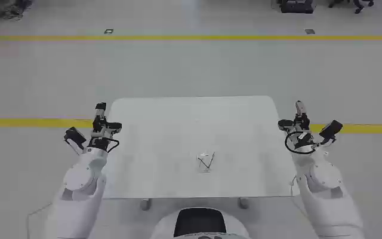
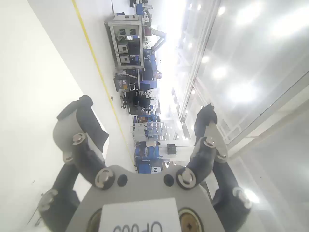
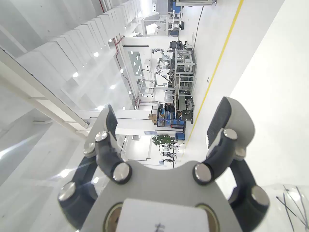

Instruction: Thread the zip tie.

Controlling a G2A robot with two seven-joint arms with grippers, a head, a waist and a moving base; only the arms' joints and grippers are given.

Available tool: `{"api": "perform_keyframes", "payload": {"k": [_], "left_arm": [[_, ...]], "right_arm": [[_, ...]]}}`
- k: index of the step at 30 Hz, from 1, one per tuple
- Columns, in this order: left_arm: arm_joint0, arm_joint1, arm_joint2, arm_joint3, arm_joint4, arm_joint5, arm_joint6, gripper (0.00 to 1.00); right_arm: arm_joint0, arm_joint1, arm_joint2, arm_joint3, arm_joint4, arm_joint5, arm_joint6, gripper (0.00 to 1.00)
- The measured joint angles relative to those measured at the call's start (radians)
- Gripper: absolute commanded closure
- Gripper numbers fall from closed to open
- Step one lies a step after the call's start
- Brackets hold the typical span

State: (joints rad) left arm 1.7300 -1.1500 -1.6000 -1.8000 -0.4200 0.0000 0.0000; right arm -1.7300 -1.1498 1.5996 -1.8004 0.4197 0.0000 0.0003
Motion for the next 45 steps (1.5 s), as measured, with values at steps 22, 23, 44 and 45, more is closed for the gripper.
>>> {"api": "perform_keyframes", "payload": {"k": [22,23,44,45], "left_arm": [[0.0,0.0,0.0,0.0,0.0,0.0,0.0,0.0],[0.0,0.0,0.0,0.0,0.0,0.0,0.0,0.0],[0.0,0.0,0.0,0.0,0.0,0.0,0.0,0.0],[0.0,0.0,0.0,0.0,0.0,0.0,0.0,0.0]], "right_arm": [[0.006,0.023,-0.083,-0.011,-0.345,-0.117,0.378,0.0],[0.014,0.024,-0.085,-0.01,-0.363,-0.118,0.385,0.0],[0.305,0.026,-0.346,0.163,-0.695,-0.173,0.757,0.0],[0.305,0.026,-0.345,0.163,-0.694,-0.173,0.758,0.0]]}}
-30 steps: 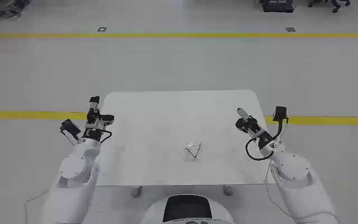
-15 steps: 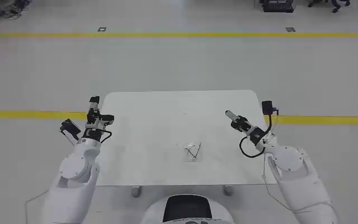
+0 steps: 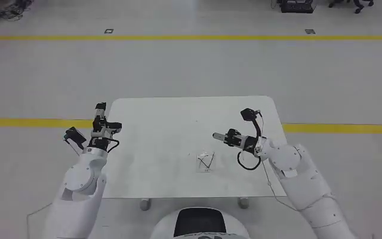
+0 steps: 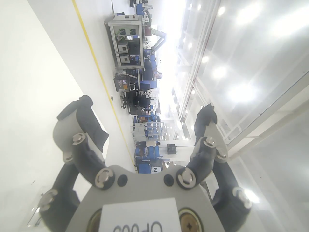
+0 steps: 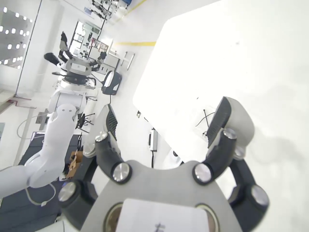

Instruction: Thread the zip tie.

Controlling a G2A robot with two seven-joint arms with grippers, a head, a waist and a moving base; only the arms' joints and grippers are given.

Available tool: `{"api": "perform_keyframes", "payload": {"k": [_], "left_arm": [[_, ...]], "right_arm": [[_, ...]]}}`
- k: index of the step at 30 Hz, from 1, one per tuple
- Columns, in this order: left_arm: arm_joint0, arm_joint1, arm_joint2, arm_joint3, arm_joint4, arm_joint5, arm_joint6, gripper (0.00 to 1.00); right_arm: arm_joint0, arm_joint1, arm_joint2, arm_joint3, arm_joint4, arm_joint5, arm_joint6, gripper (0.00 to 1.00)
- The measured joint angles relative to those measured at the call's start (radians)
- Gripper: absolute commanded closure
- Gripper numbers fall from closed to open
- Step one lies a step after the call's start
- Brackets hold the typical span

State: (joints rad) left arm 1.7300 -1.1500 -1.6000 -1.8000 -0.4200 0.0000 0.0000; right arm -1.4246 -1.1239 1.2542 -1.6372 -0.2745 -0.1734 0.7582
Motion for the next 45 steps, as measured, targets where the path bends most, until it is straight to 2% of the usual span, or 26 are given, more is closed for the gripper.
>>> {"api": "perform_keyframes", "payload": {"k": [13,15,16,19,22,26,28,43,45], "left_arm": [[0.0,0.0,0.0,0.0,0.0,0.0,0.0,0.0],[0.0,0.0,0.0,0.0,0.0,0.0,0.0,0.0],[0.0,0.0,0.0,0.0,0.0,0.0,0.0,0.0],[0.0,0.0,0.0,0.0,0.0,0.0,0.0,0.0],[0.0,0.0,0.0,0.0,0.0,0.0,0.0,0.0],[0.0,0.0,0.0,0.0,0.0,0.0,0.0,0.0],[0.0,0.0,0.0,0.0,0.0,0.0,0.0,0.0],[0.0,0.0,0.0,0.0,0.0,0.0,0.0,0.0],[0.0,0.0,0.0,0.0,0.0,0.0,0.0,0.0]], "right_arm": [[0.007,0.0,-0.007,-0.01,-0.009,0.011,0.007,0.0],[0.036,-0.002,-0.046,-0.047,-0.061,0.068,0.056,0.0],[0.061,-0.004,-0.075,-0.066,-0.1,0.127,0.1,0.0],[0.136,-0.01,-0.155,-0.078,-0.2,0.243,0.233,0.0],[0.22,-0.021,-0.244,-0.054,-0.279,0.314,0.349,0.0],[0.309,-0.042,-0.345,-0.012,-0.335,0.374,0.422,0.0],[0.324,-0.047,-0.367,-0.005,-0.338,0.379,0.43,0.0],[0.325,-0.046,-0.372,-0.009,-0.344,0.378,0.429,0.0],[0.336,-0.047,-0.407,-0.021,-0.403,0.411,0.454,0.0]]}}
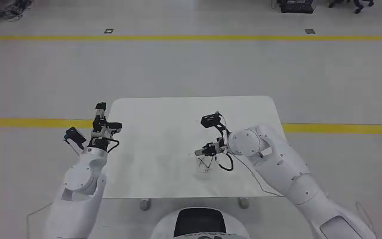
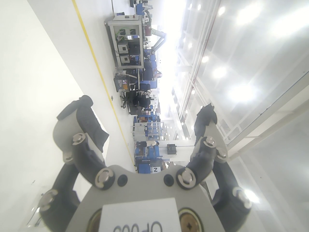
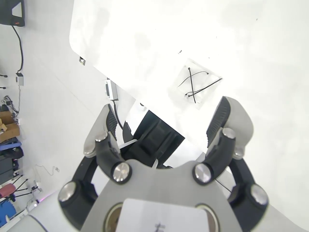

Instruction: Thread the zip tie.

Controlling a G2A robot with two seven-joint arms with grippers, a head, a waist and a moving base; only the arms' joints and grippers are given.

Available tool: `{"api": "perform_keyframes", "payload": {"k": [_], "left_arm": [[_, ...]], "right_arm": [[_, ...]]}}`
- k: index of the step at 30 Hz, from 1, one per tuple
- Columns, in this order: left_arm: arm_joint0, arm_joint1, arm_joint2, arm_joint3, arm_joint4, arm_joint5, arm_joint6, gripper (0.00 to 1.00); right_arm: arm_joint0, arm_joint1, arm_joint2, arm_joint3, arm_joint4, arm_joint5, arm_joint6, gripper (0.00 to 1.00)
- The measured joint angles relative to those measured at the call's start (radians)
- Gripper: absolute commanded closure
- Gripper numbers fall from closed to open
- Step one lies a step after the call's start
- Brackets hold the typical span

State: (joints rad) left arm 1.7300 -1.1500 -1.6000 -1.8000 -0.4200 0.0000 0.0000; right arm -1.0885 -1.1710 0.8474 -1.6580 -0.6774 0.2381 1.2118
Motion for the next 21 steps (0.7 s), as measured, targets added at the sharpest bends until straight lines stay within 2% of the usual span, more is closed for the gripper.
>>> {"api": "perform_keyframes", "payload": {"k": [3,6,9,12,16,21], "left_arm": [[0.0,0.0,0.0,0.0,0.0,0.0,0.0,0.0],[0.0,0.0,0.0,0.0,0.0,0.0,0.0,0.0],[0.0,0.0,0.0,0.0,0.0,0.0,0.0,0.0],[0.0,0.0,0.0,0.0,0.0,0.0,0.0,0.0],[0.0,0.0,0.0,0.0,0.0,0.0,0.0,0.0],[0.0,0.0,0.0,0.0,0.0,0.0,0.0,0.0]], "right_arm": [[0.027,-0.01,-0.053,-0.033,-0.143,0.095,0.048,0.0],[0.047,-0.024,-0.066,-0.034,-0.232,0.104,0.099,0.0],[0.055,-0.05,-0.073,-0.032,-0.315,0.102,0.155,0.0],[0.055,-0.088,-0.085,-0.007,-0.395,0.102,0.18,0.0],[0.05,-0.153,-0.092,0.059,-0.485,0.102,0.178,0.0],[0.006,-0.234,-0.04,0.136,-0.583,0.102,0.178,0.0]]}}
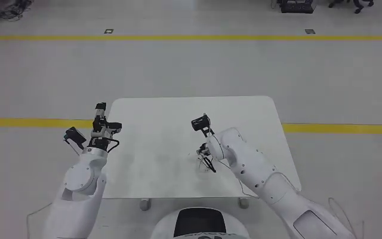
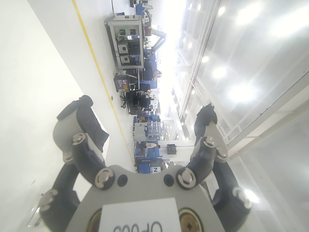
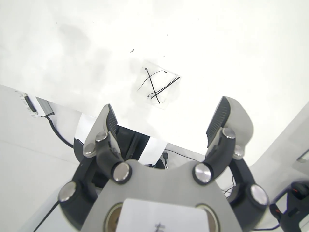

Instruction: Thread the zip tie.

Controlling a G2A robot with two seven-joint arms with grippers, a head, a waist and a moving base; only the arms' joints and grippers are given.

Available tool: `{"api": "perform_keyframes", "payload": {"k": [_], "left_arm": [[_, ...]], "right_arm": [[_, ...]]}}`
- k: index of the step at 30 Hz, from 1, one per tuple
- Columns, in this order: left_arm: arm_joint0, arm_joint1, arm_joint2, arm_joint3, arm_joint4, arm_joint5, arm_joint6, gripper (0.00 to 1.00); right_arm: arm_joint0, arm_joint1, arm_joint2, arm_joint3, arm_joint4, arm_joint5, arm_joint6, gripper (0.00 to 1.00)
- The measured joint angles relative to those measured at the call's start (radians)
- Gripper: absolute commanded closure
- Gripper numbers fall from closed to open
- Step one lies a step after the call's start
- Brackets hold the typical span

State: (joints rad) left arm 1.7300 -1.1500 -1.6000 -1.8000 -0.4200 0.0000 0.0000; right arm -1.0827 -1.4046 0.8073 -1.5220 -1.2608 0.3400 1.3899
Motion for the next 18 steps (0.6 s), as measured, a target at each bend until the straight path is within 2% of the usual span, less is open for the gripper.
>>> {"api": "perform_keyframes", "payload": {"k": [4,5,18], "left_arm": [[0.0,0.0,0.0,0.0,0.0,0.0,0.0,0.0],[0.0,0.0,0.0,0.0,0.0,0.0,0.0,0.0],[0.0,0.0,0.0,0.0,0.0,0.0,0.0,0.0]], "right_arm": [[-0.051,-0.072,0.068,0.045,-0.075,0.0,0.0,0.0],[-0.054,-0.079,0.074,0.047,-0.082,0.0,0.0,0.0],[-0.054,-0.078,0.075,0.046,-0.081,0.0,0.0,0.0]]}}
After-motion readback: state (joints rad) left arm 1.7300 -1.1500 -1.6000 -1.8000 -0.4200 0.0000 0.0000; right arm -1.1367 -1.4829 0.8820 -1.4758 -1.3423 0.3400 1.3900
